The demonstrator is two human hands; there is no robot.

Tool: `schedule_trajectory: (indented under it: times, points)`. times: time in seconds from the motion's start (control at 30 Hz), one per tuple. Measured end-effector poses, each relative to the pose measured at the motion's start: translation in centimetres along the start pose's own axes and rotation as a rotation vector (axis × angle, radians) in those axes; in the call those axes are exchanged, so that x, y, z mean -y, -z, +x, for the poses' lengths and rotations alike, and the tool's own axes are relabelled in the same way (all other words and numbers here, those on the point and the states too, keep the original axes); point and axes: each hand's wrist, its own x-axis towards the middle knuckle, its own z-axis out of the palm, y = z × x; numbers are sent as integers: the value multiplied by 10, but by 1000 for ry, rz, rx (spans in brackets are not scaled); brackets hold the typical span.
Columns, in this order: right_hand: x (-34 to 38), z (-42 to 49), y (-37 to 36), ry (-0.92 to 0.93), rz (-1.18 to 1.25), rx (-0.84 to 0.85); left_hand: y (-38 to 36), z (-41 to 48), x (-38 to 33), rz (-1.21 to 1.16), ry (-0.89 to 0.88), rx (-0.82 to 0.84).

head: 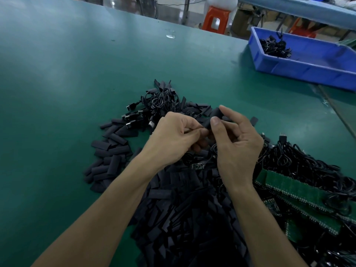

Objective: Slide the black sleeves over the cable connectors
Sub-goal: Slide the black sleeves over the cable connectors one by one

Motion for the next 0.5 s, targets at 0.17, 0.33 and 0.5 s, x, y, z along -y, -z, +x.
schedule_trajectory:
  times: [0.17, 0.33, 0.5]
  points:
    - [-1, 12, 7, -38, -116, 147, 3, 1, -3, 58, -45, -69]
    - [-12, 15, 35, -148, -500, 591, 17, 4, -8, 270, -129, -345]
    - [-8, 23, 45, -34, -900, 1010, 37, 31, -19, 278, -150, -538]
